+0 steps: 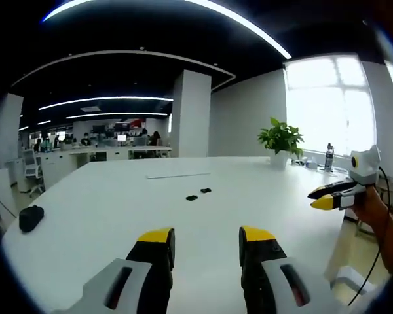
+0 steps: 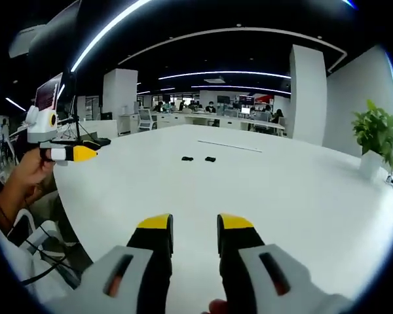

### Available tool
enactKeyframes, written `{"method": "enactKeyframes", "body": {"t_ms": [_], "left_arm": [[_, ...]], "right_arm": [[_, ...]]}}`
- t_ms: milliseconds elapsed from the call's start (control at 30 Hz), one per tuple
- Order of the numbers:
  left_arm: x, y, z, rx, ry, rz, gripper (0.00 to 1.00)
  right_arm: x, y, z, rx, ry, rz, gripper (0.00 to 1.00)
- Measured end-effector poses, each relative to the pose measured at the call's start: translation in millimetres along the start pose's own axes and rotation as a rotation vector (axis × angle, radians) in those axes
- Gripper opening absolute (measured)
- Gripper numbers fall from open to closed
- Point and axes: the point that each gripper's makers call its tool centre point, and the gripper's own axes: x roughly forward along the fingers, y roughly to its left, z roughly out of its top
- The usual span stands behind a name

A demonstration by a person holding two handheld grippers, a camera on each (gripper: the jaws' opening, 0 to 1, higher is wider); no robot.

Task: Snap the two parts of the plastic buckle together until the buckle closes and remains connected.

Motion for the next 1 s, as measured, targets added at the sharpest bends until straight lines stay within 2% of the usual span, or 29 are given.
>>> {"method": "enactKeyframes", "body": {"t_ms": [367, 567, 1000], "left_arm": [[-1.0, 6.9, -4.0, -0.018, -0.008, 0.019, 0.4], [-0.1, 5.8, -3.8, -0.016, -0.016, 0.001, 0.42], [-4.3, 4.6, -1.4, -0.008, -0.025, 0.004, 0.44]], "right_arm": [[-3.0, -4.4, 0.5, -0.005, -0.003, -0.024, 0.28], [-2.3, -6.3, -1.9, 0.022, 0.0, -0.041, 0.32], [-7.6, -5.4, 0.9, 0.001, -0.002, -0.053, 0.32]]}}
